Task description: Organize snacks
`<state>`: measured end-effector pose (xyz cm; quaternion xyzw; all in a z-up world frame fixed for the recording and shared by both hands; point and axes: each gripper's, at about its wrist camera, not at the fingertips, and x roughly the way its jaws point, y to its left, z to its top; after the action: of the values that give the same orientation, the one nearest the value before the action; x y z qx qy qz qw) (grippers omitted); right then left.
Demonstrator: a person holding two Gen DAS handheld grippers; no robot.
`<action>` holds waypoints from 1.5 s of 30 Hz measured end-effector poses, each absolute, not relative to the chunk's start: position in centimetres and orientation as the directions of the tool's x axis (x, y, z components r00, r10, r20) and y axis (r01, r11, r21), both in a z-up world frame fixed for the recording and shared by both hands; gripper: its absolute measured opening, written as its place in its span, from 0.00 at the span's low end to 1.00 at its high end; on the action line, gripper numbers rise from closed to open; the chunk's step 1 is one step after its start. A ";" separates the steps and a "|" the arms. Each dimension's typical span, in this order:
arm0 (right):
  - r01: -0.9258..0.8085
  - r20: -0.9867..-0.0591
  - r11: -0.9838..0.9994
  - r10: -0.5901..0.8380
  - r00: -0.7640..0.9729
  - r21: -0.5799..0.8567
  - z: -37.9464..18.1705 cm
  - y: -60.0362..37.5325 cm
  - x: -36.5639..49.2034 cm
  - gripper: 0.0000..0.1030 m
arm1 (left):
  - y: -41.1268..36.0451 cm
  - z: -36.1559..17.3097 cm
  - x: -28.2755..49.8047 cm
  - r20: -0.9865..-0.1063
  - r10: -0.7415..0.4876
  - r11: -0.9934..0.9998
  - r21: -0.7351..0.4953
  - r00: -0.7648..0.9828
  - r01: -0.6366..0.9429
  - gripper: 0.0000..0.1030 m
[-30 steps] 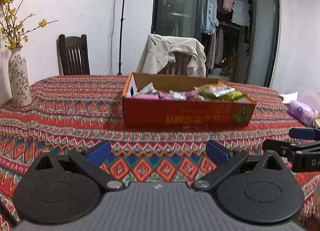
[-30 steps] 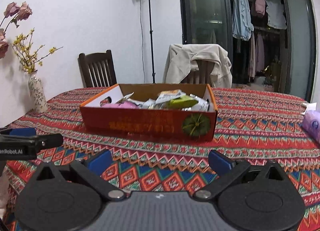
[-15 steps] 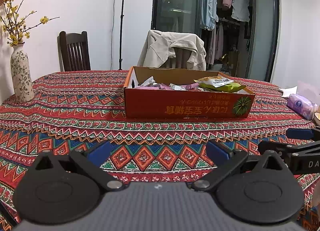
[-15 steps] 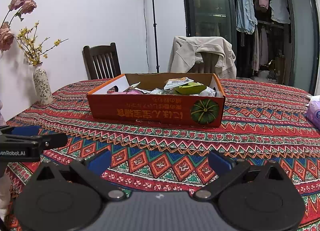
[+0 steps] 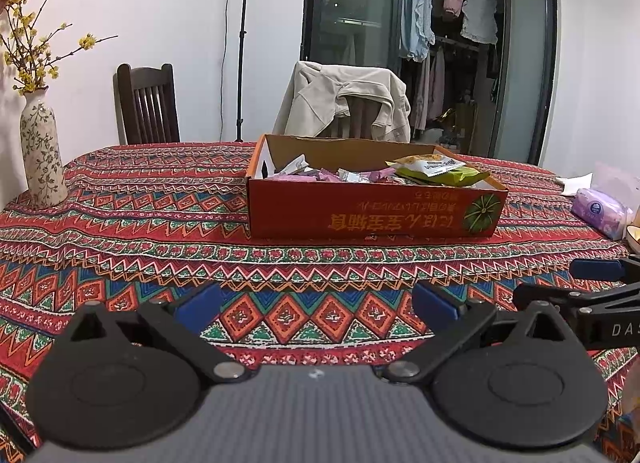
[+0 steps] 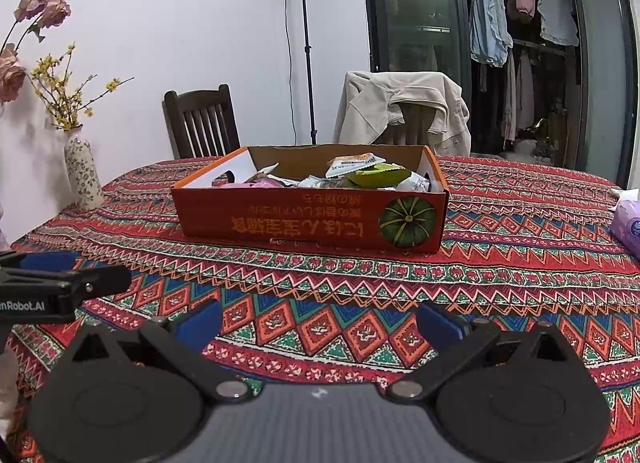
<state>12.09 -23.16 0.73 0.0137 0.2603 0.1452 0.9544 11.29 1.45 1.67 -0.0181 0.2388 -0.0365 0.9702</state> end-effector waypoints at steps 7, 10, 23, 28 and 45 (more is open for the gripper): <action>-0.271 -0.494 0.957 0.285 0.822 0.102 0.7 -23.2 12.1 1.00 | 1.4 1.7 11.3 -0.462 -0.080 0.997 -0.052 0.883 0.063 1.00; -0.270 -0.493 0.957 0.285 0.822 0.102 0.7 -23.2 12.1 1.00 | 1.3 1.7 11.3 -0.462 -0.081 0.997 -0.053 0.883 0.064 1.00; -0.270 -0.495 0.958 0.284 0.822 0.101 0.7 -23.2 12.1 1.00 | 1.5 1.6 11.2 -0.464 -0.087 0.996 -0.061 0.881 0.067 1.00; -0.269 -0.495 0.958 0.283 0.821 0.102 0.7 -23.2 12.1 1.00 | 1.5 1.6 11.2 -0.466 -0.089 0.996 -0.064 0.881 0.067 1.00; -0.269 -0.497 0.958 0.283 0.821 0.101 0.7 -23.2 12.0 1.00 | 1.6 1.5 11.3 -0.471 -0.088 0.996 -0.067 0.878 0.063 1.00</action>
<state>12.03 -23.16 0.68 0.0132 0.2622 0.1448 0.9540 11.30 1.56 1.48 -0.0249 0.2444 -0.0390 0.9686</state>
